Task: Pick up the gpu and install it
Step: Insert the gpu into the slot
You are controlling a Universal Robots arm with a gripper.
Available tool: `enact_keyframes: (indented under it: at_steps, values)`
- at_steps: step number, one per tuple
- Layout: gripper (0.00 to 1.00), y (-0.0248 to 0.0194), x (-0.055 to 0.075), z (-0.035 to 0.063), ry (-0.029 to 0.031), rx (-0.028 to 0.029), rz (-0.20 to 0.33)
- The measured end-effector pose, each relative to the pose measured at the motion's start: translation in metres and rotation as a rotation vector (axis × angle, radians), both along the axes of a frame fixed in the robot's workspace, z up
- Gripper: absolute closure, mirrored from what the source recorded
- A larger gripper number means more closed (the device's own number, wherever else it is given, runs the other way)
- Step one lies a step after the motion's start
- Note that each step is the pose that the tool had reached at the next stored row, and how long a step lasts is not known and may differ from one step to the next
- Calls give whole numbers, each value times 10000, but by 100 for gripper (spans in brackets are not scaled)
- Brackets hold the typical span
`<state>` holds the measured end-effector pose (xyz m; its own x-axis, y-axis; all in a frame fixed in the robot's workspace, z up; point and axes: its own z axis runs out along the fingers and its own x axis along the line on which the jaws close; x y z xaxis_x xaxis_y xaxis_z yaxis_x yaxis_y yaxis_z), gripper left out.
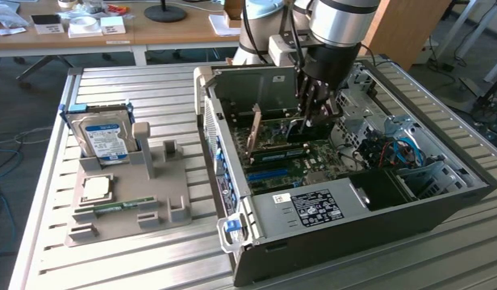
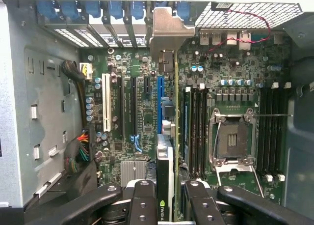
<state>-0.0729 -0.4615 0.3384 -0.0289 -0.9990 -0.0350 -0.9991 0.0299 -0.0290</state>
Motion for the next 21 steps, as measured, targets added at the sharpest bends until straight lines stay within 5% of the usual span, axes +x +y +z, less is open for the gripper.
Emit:
enact_keyframes:
  at_steps: [21]
  values:
    - [73, 0, 0, -58, 1, -2, 0]
